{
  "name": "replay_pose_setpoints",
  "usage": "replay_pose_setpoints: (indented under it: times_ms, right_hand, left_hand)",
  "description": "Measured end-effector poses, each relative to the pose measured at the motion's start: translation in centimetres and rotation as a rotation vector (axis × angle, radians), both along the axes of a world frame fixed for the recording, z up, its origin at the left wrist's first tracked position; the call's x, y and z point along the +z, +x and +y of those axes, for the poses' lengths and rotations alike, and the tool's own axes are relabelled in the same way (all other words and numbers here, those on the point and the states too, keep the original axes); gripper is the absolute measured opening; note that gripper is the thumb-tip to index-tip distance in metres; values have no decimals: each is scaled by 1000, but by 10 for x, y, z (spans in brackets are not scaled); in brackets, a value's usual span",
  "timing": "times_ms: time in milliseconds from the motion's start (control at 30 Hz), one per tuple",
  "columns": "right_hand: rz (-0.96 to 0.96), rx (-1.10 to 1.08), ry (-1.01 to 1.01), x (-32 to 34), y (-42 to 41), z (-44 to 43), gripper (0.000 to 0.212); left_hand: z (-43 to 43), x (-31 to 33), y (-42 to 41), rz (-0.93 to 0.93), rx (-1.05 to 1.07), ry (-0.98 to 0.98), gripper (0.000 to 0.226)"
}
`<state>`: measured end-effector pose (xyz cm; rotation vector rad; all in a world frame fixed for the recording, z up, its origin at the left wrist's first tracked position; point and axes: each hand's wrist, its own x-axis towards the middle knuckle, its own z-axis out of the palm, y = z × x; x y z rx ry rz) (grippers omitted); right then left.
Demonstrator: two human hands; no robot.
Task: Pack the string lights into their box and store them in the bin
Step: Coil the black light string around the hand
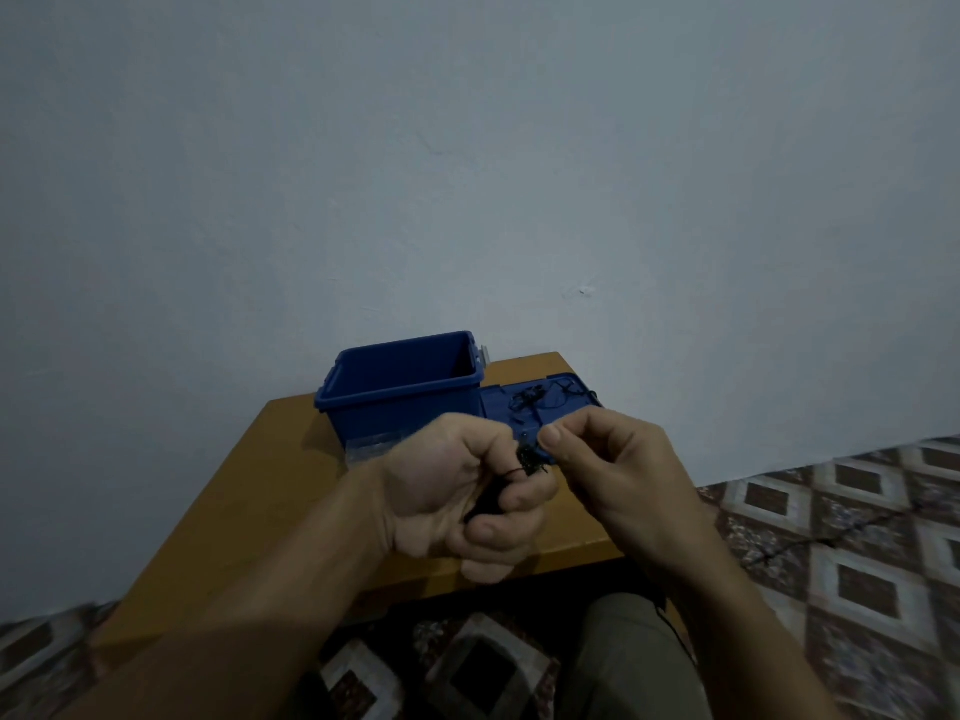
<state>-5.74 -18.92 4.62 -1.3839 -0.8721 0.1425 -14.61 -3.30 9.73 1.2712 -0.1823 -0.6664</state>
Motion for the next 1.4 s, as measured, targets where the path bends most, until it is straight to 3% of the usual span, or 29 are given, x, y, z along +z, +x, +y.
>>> replay_pose_setpoints:
  times_ms: [167,333,433,567,800,933,1267,1400]
  right_hand:
    - [-62,16,-137,-3,-5,3,22]
    - [-111,66,-231,2,-10,0,17]
    - [-107,72,-293,2,-12,0,24]
    - [-182,30,-389,-5,-9,3,23]
    - [-178,55,-352,-5,-6,3,31]
    - [-188,81,-268,-1,-8,2,28]
    - [-133,56,-197,4,-5,-5,28]
    - [-101,57,-182,6,-6,-6,36]
  left_hand:
    - [-9,9,-4,-95,53,-170,20]
    - [-11,11,-2,-159,200,-87,26]
    - [-11,7,1,-221,289,-56,34]
    - [-12,8,3,-270,290,-206,41]
    - [-19,20,3,-303,640,-233,33]
    - [-19,21,7,-327,779,-271,44]
    - [-14,19,10,-301,896,-300,41]
    - [-14,17,11,-301,863,-273,68]
